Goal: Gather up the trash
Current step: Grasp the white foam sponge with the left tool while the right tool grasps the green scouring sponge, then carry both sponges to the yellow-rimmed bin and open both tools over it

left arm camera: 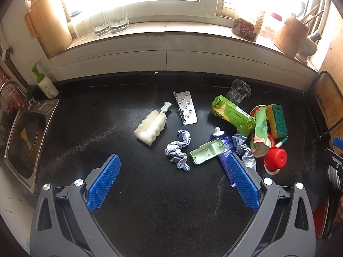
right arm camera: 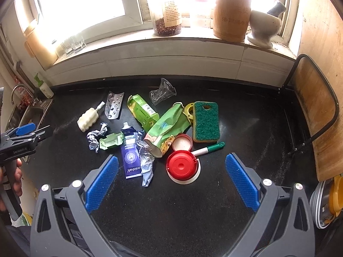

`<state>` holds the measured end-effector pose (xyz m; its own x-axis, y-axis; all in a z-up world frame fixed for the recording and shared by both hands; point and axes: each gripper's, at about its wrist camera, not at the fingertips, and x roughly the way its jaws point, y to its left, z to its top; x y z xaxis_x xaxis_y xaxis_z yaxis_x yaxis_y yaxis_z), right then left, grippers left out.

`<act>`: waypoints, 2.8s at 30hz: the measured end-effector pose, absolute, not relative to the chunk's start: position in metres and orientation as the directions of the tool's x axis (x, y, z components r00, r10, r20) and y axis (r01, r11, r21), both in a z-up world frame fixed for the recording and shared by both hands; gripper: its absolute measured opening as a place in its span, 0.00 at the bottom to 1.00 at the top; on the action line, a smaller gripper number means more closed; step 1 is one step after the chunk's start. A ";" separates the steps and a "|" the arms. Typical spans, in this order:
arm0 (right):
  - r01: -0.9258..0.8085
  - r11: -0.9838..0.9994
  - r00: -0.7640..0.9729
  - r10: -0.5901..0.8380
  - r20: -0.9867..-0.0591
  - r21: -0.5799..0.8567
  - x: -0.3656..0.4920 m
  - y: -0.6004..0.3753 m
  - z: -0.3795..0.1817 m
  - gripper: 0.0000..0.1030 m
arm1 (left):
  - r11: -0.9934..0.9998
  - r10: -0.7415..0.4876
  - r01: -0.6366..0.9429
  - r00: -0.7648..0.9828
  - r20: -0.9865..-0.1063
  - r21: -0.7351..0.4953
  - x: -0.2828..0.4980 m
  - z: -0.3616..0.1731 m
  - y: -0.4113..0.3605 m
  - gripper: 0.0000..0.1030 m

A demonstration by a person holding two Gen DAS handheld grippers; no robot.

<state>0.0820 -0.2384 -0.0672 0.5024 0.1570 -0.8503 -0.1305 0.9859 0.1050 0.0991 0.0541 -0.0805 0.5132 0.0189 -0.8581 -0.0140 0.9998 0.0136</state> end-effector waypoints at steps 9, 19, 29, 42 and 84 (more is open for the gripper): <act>-0.065 0.995 0.427 0.093 -0.899 0.072 0.159 -0.262 -0.137 0.94 | 0.996 -0.063 0.092 0.500 -0.864 -0.019 0.174 -0.148 0.086 0.94; -0.006 0.998 0.258 0.063 -0.964 0.064 0.228 -0.287 -0.227 0.89 | 0.991 -0.064 0.132 0.406 -0.912 -0.011 0.230 -0.230 0.098 0.93; -0.035 0.995 0.222 0.101 -0.970 0.096 0.243 -0.284 -0.240 0.45 | 0.991 -0.050 0.134 0.389 -0.920 0.003 0.236 -0.244 0.099 0.41; -0.018 0.994 0.391 0.105 -0.914 0.106 0.193 -0.289 -0.157 0.39 | 0.999 -0.053 0.020 0.483 -0.874 -0.050 0.188 -0.150 0.096 0.25; -0.882 0.384 -0.025 0.542 -0.840 0.275 -0.027 0.190 -0.094 0.42 | 0.746 0.334 -0.665 0.417 -0.845 -0.033 -0.210 -0.132 0.313 0.25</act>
<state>-0.0268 0.1899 -0.0936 -0.0253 0.5425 -0.8397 -0.8815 0.3840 0.2747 -0.2095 0.3130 -0.1315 0.4170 0.3343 -0.8452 -0.6648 0.7463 -0.0328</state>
